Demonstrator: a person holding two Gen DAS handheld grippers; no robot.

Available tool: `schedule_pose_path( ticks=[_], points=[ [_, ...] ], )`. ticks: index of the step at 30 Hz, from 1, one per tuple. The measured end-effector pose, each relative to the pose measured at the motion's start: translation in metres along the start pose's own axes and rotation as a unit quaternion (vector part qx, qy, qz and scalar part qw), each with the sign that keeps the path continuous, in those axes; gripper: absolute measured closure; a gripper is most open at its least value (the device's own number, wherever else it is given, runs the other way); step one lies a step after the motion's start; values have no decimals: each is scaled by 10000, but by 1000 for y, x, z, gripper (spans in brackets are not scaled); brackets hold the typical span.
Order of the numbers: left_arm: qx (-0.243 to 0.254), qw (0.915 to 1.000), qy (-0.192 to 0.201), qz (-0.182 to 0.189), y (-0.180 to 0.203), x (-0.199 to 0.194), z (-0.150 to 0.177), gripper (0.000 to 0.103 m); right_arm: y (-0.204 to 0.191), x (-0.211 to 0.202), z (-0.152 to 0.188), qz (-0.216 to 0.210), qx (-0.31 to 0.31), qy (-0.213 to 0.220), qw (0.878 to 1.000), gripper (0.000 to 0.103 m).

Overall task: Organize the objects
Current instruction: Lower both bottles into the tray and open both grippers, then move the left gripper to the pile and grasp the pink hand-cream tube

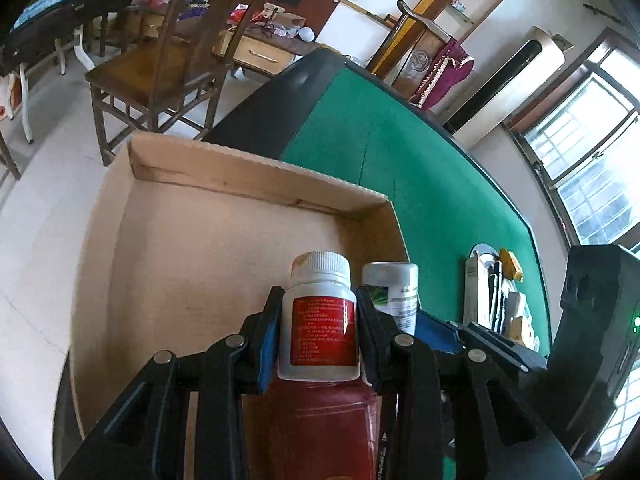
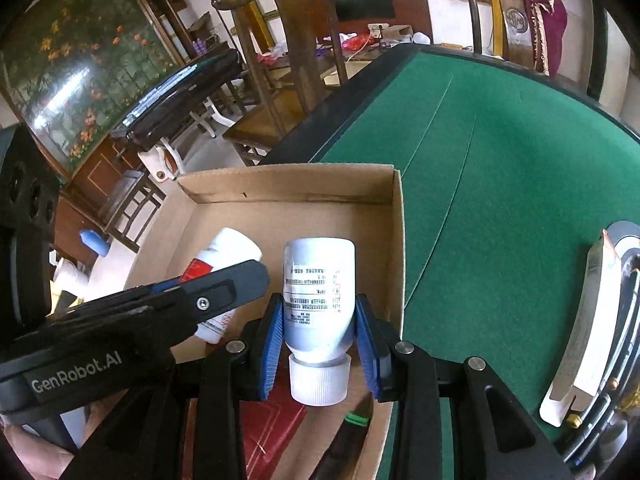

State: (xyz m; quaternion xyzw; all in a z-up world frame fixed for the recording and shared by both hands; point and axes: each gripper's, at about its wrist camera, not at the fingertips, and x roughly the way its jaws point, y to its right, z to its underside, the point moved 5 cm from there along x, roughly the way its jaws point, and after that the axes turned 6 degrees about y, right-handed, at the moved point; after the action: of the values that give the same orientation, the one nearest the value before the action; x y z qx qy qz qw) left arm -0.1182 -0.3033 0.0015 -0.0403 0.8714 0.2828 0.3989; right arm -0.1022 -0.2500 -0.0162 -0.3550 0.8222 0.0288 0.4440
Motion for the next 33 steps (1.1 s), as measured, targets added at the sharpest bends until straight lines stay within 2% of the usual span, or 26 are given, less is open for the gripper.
schedule_pose_path(
  ticks=[6, 9, 16, 20, 27, 33],
  points=[
    [-128, 9997, -156, 169, -2, 9, 3, 70, -2, 5, 4, 85, -178, -119, 9997, 64],
    [-348, 9988, -238, 259, -10, 12, 6, 69, -6, 1, 6, 198, -316, -52, 9993, 64],
    [-571, 9972, -249, 405, -17, 13, 9, 67, -6, -23, 6, 97, -364, 129, 9992, 64],
    [-663, 9964, -243, 461, -16, 10, 14, 61, -2, -40, 11, -25, -291, 209, 9994, 64],
    [-581, 9960, -231, 646, 0, -4, 22, 56, 15, -89, 27, -314, -73, 454, 9984, 64],
    [-267, 9958, -220, 842, 34, -17, 31, 56, 50, -158, 51, -491, 123, 871, 9949, 64]
  ],
)
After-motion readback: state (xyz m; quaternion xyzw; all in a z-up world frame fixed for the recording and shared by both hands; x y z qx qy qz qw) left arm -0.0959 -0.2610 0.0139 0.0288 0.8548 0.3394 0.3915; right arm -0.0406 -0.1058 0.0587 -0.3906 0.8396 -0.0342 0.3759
